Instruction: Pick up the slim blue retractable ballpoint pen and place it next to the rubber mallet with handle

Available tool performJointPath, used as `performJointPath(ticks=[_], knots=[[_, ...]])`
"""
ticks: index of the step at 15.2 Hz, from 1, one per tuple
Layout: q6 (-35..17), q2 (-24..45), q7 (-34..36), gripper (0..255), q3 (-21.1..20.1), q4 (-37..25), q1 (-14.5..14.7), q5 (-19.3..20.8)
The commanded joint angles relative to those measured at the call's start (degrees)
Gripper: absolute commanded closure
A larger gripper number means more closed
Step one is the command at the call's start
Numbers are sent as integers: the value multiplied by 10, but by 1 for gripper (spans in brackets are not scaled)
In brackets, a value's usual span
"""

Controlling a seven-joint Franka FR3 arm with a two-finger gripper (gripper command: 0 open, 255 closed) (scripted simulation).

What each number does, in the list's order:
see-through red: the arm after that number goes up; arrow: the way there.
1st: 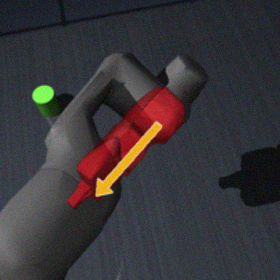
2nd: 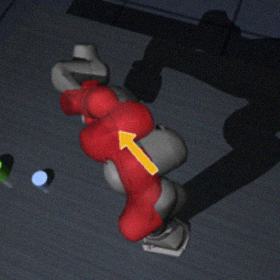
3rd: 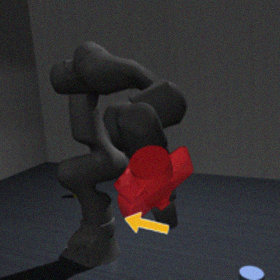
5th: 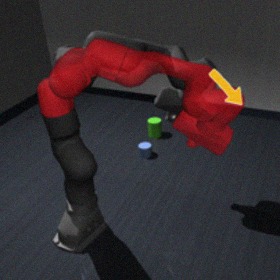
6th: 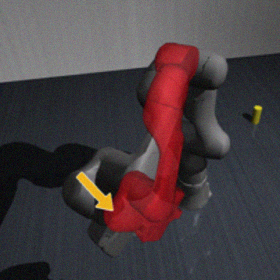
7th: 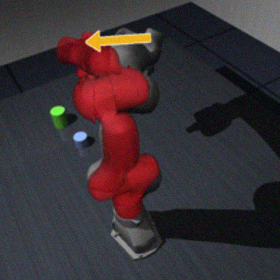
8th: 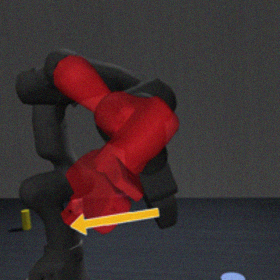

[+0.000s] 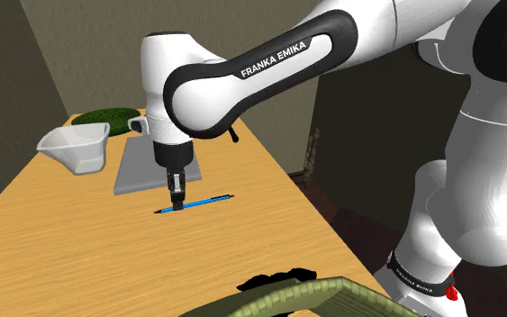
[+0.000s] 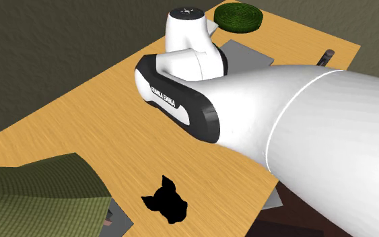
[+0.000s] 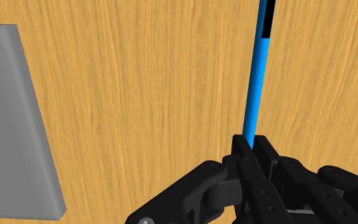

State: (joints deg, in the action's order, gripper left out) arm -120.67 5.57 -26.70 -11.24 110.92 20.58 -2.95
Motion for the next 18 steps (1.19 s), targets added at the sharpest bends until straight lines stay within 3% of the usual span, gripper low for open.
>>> performJointPath(ticks=[1, 12, 18], knots=[[16, -5, 2, 255, 0, -12, 0, 0], [96, -20, 4, 255, 0, -76, -1, -2], [98, -42, -80, 255, 37, -51, -43, -13]])
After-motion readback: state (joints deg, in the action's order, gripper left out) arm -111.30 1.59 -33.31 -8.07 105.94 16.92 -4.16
